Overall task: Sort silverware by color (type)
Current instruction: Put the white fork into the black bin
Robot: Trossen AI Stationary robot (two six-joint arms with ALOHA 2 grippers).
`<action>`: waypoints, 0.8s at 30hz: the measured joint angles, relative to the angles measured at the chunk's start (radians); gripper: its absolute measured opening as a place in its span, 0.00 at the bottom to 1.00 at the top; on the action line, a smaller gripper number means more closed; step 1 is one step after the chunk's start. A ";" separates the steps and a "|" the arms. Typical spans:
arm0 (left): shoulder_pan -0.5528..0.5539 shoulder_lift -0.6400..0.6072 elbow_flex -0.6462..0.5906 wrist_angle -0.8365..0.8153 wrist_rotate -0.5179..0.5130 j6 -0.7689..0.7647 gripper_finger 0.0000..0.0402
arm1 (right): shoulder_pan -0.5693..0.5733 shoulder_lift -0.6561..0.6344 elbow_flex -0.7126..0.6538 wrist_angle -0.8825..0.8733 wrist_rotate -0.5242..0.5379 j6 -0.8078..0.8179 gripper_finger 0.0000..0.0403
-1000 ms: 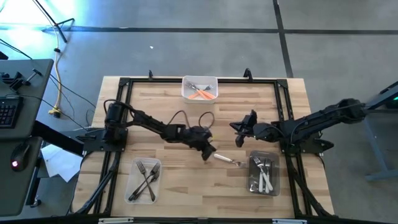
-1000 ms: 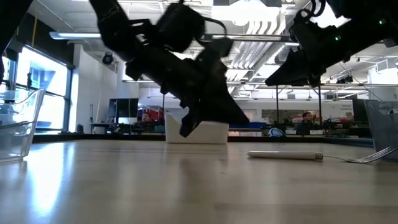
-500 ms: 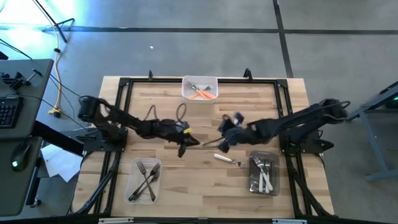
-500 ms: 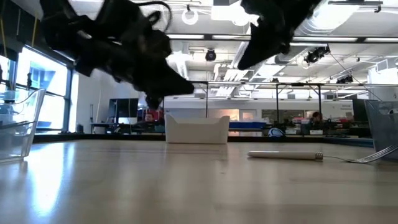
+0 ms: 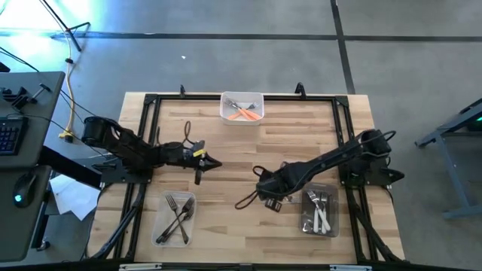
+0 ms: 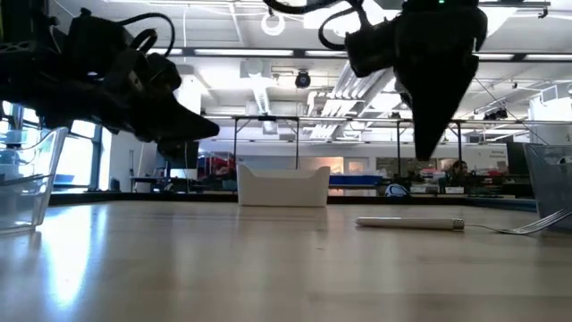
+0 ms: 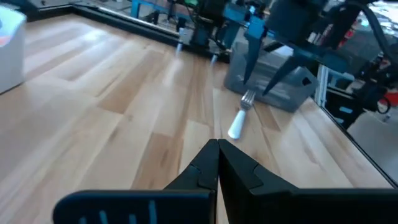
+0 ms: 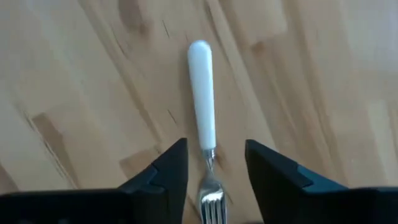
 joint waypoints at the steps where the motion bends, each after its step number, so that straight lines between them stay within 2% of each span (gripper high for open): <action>1: 0.004 0.000 -0.013 0.017 -0.001 -0.006 0.00 | 0.001 0.000 -0.010 0.003 -0.011 0.006 0.37; 6: 0.024 -0.001 -0.030 0.031 -0.004 -0.005 0.00 | 0.010 -0.001 -0.078 0.030 -0.083 0.008 0.39; 10: 0.030 -0.001 -0.030 0.033 -0.005 0.041 0.00 | 0.007 0.000 -0.158 0.116 -0.130 -0.013 0.38; 15: 0.038 -0.001 -0.029 0.041 -0.019 0.090 0.00 | -0.004 0.000 -0.198 0.158 -0.135 -0.031 0.38; 24: 0.076 -0.001 -0.029 0.046 -0.022 0.108 0.00 | -0.020 -0.005 -0.281 0.258 -0.173 -0.058 0.28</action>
